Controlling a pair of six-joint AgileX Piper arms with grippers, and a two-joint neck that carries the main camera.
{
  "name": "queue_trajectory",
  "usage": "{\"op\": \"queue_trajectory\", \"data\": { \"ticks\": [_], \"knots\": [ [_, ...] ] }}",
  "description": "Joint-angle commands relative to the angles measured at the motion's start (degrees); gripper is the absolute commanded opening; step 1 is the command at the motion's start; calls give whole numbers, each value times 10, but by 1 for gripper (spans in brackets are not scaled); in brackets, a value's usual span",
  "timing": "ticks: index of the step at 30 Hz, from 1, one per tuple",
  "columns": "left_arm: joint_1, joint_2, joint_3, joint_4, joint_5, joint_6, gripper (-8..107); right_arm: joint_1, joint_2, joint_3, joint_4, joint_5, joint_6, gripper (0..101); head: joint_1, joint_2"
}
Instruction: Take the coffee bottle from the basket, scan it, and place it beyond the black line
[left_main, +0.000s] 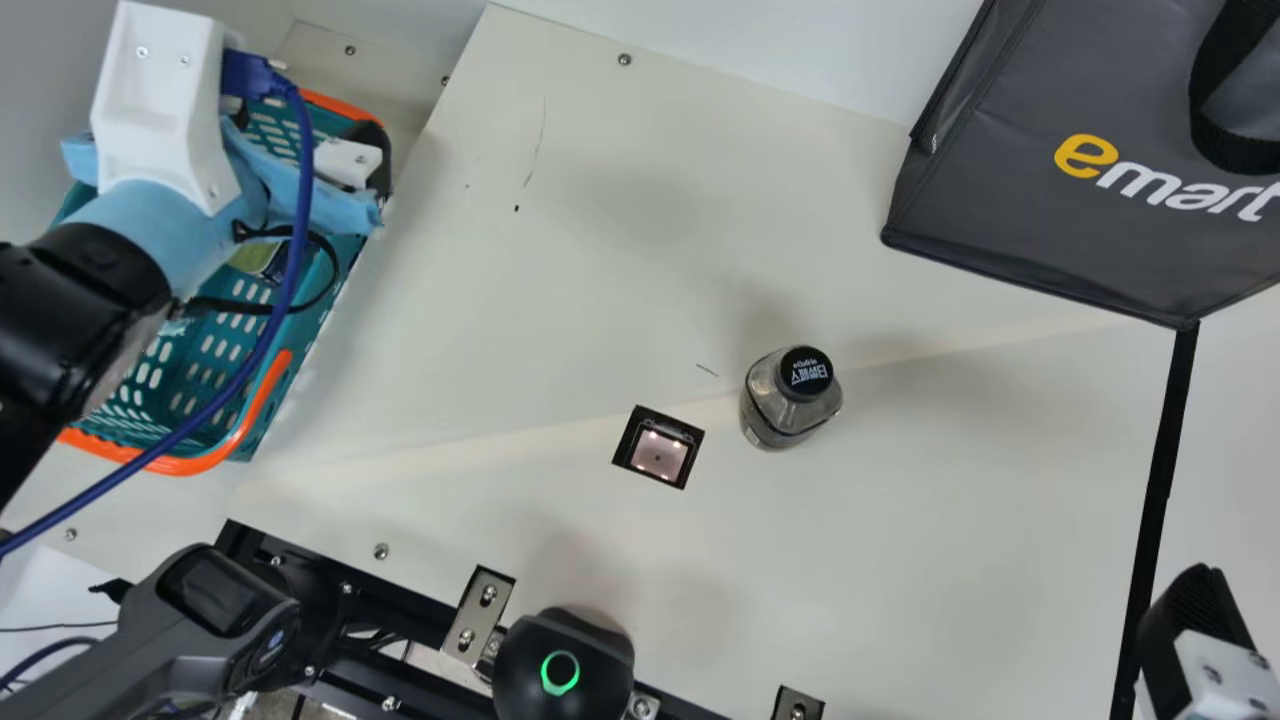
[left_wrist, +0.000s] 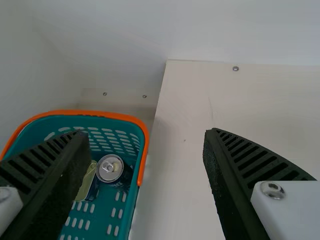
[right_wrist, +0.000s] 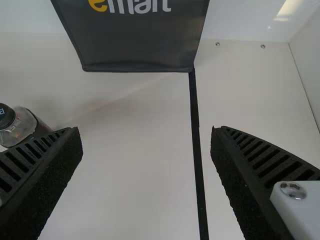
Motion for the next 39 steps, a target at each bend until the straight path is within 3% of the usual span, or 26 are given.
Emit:
{"op": "queue_trajectory", "data": {
  "ticks": [1,27,39],
  "knots": [
    [3,-3,-3,-5,5,5,90,0,0,0,0,0,0,91,-15,1],
    [11,-14,-8,-14,15,21,90,0,0,0,0,0,0,91,-15,1],
    [11,-14,-8,-14,15,21,90,0,0,0,0,0,0,91,-15,-159]
  ]
}}
